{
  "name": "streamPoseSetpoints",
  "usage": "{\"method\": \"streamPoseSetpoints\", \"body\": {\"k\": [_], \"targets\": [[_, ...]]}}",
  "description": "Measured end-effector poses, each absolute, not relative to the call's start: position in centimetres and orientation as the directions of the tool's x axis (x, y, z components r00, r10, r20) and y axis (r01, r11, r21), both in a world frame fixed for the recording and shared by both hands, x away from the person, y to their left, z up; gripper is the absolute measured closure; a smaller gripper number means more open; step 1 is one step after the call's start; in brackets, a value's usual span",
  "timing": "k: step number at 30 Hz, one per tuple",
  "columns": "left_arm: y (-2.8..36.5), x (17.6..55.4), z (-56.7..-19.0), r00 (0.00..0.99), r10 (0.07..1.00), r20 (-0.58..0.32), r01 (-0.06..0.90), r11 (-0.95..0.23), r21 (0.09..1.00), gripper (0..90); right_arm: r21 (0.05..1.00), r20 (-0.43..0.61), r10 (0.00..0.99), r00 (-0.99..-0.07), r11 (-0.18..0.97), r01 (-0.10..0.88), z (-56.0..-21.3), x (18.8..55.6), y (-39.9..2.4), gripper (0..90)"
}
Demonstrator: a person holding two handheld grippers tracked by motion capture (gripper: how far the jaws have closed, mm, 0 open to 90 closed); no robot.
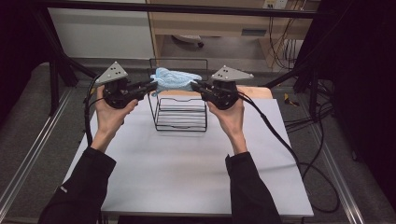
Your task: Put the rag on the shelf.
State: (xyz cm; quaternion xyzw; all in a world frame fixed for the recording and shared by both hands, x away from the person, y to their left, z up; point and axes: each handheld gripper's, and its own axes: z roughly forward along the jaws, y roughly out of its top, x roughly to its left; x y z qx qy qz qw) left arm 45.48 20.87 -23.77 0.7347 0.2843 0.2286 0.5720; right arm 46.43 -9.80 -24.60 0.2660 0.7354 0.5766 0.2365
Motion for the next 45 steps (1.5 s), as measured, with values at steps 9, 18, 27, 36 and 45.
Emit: {"method": "streamPoseSetpoints", "body": {"k": [9,18,27,36,45], "targets": [[21.1,45.3,-20.8,0.709,0.704,-0.047,0.166,-0.101,0.981,72.3,0.967,-0.071,0.646,-0.76,0.232,0.107,-24.8,46.1,-9.7,82.1],[19.5,46.4,-21.0,0.722,0.691,-0.039,0.236,-0.192,0.952,82.6,0.961,-0.093,0.637,-0.766,0.26,0.099,-25.0,46.0,-9.7,80.7],[19.4,46.8,-23.9,0.741,0.671,-0.033,0.285,-0.269,0.92,89.9,0.961,-0.056,0.627,-0.777,0.244,0.127,-24.7,45.7,-9.9,71.5],[19.3,47.0,-25.5,0.734,0.679,-0.003,0.287,-0.307,0.907,89.9,0.97,0.015,0.623,-0.782,0.182,0.163,-24.2,45.8,-10.1,71.1],[19.3,47.2,-26.3,0.726,0.687,0.018,0.283,-0.322,0.904,90.0,0.928,0.048,0.648,-0.76,0.252,0.273,-26.6,47.0,-9.7,90.0]]}}
